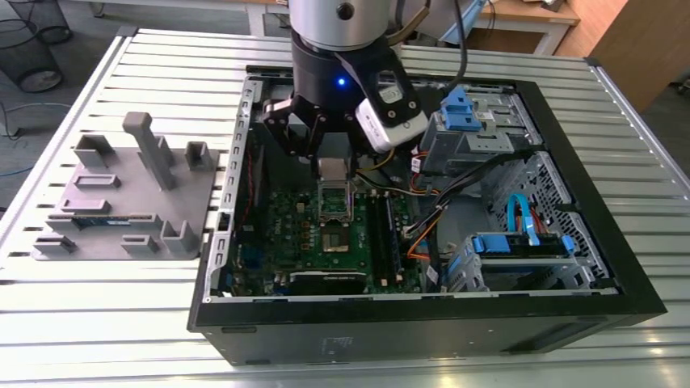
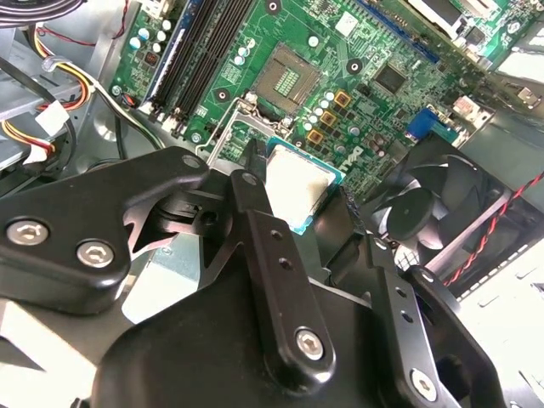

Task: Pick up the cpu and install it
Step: 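Place the cpu into insertion slot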

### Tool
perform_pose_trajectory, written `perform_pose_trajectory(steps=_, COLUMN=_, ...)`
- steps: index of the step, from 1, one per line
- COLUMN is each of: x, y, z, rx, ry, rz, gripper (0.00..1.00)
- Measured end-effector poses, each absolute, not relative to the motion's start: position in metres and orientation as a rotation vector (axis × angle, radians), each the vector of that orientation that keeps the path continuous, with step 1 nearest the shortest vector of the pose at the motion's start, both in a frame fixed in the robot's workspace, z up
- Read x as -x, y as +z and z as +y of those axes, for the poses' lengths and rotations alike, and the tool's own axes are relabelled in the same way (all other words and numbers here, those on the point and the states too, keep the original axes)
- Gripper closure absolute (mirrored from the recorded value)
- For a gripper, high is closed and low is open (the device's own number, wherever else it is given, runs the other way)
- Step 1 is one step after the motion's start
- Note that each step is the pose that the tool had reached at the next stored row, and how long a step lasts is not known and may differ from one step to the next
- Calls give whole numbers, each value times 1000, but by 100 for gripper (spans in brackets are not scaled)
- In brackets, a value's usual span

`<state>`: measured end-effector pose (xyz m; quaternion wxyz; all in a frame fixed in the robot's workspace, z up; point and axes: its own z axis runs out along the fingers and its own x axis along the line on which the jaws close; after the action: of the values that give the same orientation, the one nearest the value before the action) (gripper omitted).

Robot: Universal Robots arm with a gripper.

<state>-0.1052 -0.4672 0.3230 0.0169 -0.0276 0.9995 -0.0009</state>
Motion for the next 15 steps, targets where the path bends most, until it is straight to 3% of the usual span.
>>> perform_pose_trajectory(steps=15, x=105, y=320, z=-467, rx=81, ry=-3, rz=3107, gripper=53)
